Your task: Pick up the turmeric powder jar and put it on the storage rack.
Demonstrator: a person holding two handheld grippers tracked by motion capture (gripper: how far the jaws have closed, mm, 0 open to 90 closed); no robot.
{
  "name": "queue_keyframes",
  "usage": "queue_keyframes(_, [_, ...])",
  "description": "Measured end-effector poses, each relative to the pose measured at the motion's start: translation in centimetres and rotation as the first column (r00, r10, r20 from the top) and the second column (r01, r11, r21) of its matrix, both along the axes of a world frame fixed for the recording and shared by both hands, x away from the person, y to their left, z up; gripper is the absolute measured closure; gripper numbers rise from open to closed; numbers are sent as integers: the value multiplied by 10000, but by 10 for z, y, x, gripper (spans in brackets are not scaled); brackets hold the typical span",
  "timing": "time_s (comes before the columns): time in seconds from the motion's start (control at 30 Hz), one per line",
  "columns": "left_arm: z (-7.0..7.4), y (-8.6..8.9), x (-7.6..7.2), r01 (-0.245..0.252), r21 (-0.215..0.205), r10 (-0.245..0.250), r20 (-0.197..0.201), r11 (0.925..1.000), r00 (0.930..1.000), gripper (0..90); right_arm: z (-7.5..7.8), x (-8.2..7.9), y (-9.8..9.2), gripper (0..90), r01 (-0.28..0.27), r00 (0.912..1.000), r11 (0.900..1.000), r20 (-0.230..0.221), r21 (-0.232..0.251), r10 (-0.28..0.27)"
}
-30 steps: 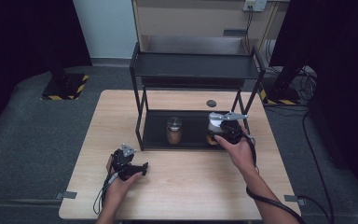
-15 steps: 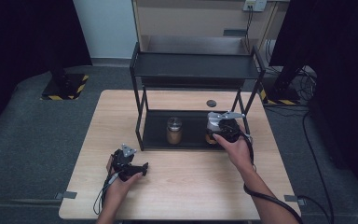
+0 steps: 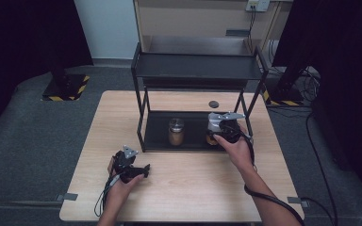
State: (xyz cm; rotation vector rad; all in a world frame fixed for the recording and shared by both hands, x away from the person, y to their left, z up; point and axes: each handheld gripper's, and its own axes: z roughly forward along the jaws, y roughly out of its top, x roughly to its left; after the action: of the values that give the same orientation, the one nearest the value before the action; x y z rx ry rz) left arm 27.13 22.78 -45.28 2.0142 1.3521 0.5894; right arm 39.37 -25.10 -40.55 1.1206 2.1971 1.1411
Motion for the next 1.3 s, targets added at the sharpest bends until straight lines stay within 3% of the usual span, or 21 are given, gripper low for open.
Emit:
queue_keyframes(0.5, [0,0,-1,3,4,-3,4,10000,10000,0,-4,-5,2,311,-31,9998,10000,191,-83,33])
queue_keyframes(1.03, [0,0,-1,12,-5,-12,-3,10000,10000,0,-3,-3,1,303,39,10000,10000,14,83,-40])
queue_keyframes(1.3, [0,0,0,18,-4,-18,-6,10000,10000,0,-2,-3,1,200,55,9996,9996,-271,265,-47])
